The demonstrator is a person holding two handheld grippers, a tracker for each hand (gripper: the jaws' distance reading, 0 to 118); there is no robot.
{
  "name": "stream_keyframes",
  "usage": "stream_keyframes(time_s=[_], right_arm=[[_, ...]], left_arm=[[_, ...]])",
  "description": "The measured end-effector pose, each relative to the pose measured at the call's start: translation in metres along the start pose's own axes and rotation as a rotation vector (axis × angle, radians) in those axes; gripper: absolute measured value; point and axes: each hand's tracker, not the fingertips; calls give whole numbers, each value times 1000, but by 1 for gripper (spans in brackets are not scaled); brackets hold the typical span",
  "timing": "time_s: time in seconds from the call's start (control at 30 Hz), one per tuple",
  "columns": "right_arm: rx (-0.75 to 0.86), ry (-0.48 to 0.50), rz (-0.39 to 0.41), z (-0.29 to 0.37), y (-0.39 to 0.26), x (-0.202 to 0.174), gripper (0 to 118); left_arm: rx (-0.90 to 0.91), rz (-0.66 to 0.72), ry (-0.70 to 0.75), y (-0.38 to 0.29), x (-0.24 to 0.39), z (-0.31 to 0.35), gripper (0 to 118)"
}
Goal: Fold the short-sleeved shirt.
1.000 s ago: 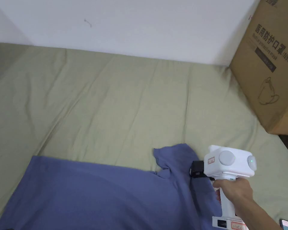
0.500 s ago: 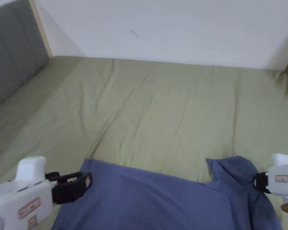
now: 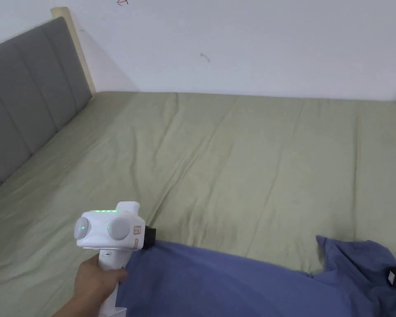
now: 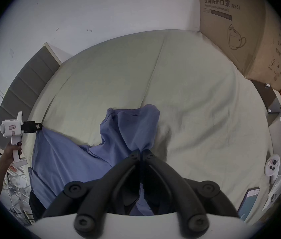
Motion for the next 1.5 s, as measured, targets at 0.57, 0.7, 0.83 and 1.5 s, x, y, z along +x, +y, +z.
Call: stream_keyframes(time_s=[0.57, 0.7, 0.83, 1.5], right_arm=[[59, 51, -6, 30, 0, 0, 1], [94, 122, 7, 75, -15, -2, 1], [118, 174, 74, 135, -51, -2, 1], [-204, 24, 75, 124, -229, 54, 1]], left_arm=[[43, -73, -89, -10, -4, 53, 2], [92, -69, -161, -27, -19, 98, 2], [145, -57, -224, -68, -31, 164, 2], [-41, -107, -291, -261, -74, 180, 2]])
